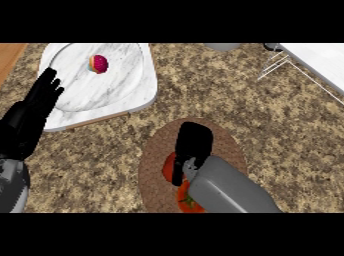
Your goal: Pick the bell pepper from the placemat and place it in the tiered shelf
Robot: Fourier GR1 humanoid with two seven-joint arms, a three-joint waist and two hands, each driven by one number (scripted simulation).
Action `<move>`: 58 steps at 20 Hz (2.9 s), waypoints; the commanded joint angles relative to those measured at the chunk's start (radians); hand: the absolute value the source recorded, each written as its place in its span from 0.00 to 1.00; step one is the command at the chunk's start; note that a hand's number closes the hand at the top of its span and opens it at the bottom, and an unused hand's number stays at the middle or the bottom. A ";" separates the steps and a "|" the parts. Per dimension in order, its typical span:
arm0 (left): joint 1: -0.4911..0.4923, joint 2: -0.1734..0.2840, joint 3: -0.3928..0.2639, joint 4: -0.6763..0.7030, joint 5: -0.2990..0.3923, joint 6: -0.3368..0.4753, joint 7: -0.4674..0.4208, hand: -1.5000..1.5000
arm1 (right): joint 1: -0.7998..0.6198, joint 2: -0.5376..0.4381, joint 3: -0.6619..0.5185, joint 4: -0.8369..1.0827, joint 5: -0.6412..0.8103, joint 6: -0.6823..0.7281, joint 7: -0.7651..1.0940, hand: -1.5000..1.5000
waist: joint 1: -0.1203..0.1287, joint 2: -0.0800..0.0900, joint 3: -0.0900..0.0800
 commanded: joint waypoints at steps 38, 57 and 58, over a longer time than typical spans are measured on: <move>0.014 -0.020 0.010 0.014 0.039 0.048 -0.001 0.50 | 0.223 -0.554 -0.664 -1.251 -0.264 0.118 -0.219 1.00 | -0.048 0.022 -0.028; 0.043 -0.038 -0.004 0.055 0.049 0.009 -0.078 0.50 | 0.315 -0.734 -1.306 -0.575 -0.591 0.285 -0.802 1.00 | -0.013 0.028 -0.027; -0.004 -0.029 -0.004 0.050 0.049 0.023 -0.024 0.50 | 0.312 -0.764 -1.325 -0.553 -0.608 0.315 -0.809 1.00 | -0.019 0.026 -0.027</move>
